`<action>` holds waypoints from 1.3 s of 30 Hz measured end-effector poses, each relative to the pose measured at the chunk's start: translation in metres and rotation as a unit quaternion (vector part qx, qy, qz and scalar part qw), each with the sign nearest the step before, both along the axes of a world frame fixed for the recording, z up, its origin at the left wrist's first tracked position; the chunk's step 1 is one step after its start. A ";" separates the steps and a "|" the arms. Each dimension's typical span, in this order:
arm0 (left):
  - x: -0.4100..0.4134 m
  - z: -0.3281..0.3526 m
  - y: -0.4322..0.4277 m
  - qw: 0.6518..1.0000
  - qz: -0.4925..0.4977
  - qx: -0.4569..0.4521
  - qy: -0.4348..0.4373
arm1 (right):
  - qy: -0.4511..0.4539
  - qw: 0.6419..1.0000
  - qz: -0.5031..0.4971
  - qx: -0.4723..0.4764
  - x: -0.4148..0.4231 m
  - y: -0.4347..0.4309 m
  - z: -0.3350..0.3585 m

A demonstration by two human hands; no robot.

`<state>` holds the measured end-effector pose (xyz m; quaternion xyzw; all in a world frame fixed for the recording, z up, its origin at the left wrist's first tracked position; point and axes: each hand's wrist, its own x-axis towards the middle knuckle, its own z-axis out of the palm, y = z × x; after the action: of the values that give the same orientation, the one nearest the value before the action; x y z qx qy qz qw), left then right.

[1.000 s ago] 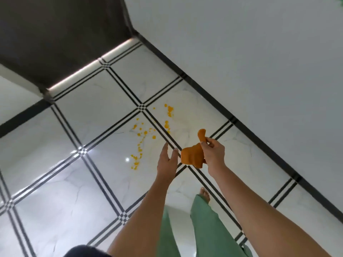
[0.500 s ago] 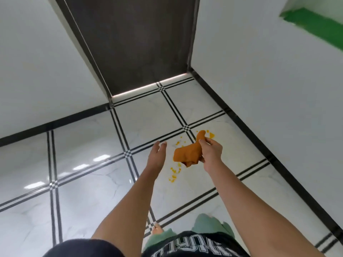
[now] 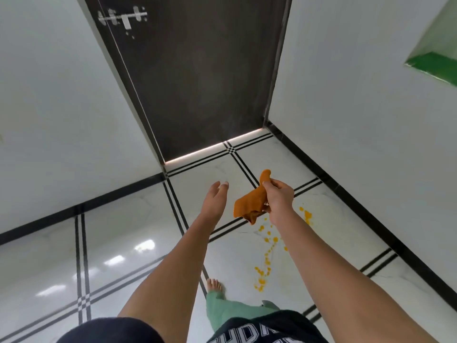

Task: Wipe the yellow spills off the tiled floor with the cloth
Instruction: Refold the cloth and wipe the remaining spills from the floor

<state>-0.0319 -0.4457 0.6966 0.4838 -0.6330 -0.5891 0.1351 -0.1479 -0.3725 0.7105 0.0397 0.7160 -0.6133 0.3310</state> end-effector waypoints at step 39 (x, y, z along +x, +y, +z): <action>-0.464 -0.132 -0.284 0.811 -0.552 0.103 -0.167 | -0.092 0.794 -0.600 0.024 -0.297 -0.242 -0.131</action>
<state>-0.4964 -0.7295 0.5646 0.1555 -0.7417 -0.5365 -0.3714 -0.4450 -0.6144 0.5797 0.5256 0.5293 -0.6648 -0.0407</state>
